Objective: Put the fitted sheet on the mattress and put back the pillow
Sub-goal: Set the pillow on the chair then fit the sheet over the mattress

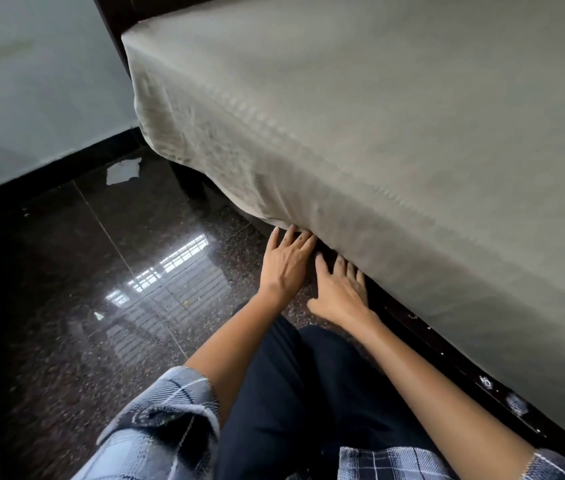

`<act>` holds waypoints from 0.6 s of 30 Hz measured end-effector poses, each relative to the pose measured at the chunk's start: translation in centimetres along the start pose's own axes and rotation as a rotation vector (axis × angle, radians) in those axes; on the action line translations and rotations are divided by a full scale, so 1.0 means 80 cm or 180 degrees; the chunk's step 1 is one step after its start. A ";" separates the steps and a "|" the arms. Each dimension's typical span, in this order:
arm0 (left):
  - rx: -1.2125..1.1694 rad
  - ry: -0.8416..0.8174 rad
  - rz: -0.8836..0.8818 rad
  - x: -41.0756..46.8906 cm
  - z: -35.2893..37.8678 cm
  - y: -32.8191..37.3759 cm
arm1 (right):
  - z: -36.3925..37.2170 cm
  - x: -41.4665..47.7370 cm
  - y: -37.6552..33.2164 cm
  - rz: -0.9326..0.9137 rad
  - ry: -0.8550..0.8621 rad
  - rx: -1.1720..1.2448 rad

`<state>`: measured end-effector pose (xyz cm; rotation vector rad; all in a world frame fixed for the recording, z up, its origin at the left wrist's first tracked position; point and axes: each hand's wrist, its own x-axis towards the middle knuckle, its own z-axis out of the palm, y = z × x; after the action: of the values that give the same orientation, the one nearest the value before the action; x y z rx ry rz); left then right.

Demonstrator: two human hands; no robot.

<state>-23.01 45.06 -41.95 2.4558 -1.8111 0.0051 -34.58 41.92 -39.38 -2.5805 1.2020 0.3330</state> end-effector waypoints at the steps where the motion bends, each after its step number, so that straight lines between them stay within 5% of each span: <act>1: 0.0017 -0.0043 -0.0009 0.002 0.000 0.001 | 0.000 -0.003 0.001 -0.0047 -0.0015 -0.0024; 12: 0.0106 -0.0550 0.0051 0.046 -0.038 -0.010 | -0.003 -0.028 0.025 -0.0392 -0.0138 0.0070; 18: 0.0281 -0.0372 0.1099 0.034 -0.012 -0.065 | -0.023 -0.024 0.010 -0.0247 -0.0418 0.0310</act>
<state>-17.18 44.07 -41.17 2.2045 -2.3095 -0.0360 -36.26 42.15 -37.20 -2.4722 1.0439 0.4097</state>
